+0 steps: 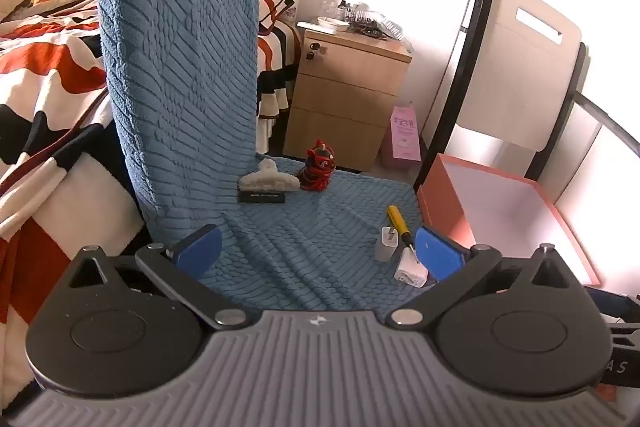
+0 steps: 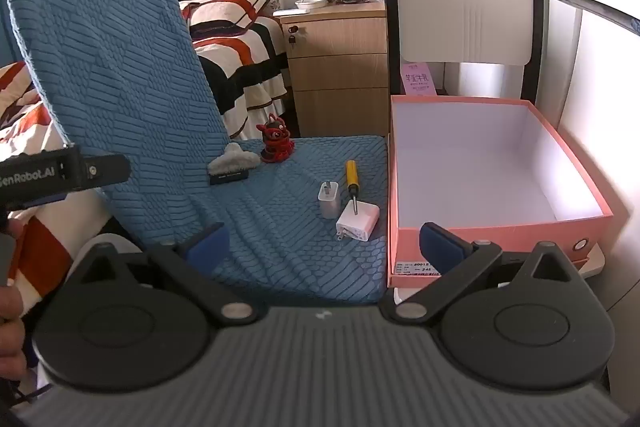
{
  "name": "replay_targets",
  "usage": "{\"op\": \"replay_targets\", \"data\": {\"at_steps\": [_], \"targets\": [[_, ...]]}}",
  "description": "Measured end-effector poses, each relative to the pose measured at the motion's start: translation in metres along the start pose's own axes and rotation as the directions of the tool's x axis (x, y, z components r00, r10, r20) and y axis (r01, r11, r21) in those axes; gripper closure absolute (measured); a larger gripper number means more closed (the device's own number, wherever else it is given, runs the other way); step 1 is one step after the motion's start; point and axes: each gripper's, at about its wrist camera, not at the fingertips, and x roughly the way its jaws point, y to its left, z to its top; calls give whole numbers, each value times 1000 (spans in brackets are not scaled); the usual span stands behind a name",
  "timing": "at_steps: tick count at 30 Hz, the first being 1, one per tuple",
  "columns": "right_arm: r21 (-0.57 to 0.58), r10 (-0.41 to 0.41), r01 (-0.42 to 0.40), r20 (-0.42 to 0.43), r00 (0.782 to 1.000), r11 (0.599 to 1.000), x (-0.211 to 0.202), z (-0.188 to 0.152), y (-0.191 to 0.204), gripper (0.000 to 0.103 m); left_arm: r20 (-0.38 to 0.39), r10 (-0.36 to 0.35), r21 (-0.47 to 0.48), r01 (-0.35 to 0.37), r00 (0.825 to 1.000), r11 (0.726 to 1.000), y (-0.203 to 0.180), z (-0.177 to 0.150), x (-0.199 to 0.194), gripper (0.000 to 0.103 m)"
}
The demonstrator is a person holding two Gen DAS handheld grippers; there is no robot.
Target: Organize rigid objects
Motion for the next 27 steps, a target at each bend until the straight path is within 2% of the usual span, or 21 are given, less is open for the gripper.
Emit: {"op": "replay_targets", "data": {"at_steps": [7,17,27], "targets": [[1,15,-15,7,1000,1000,1,-3,0,0,4,-18,-2,18,1000,1000,3,0,-5,0],[3,45,-45,-3,999,999,3,-6,-2,0,-28,7,22,-6,1000,1000,-1,-3,6,0],[9,28,-28,-21,999,1000,8,-9,-2,0,-44,21,26,-20,999,999,0,-8,13,0]]}}
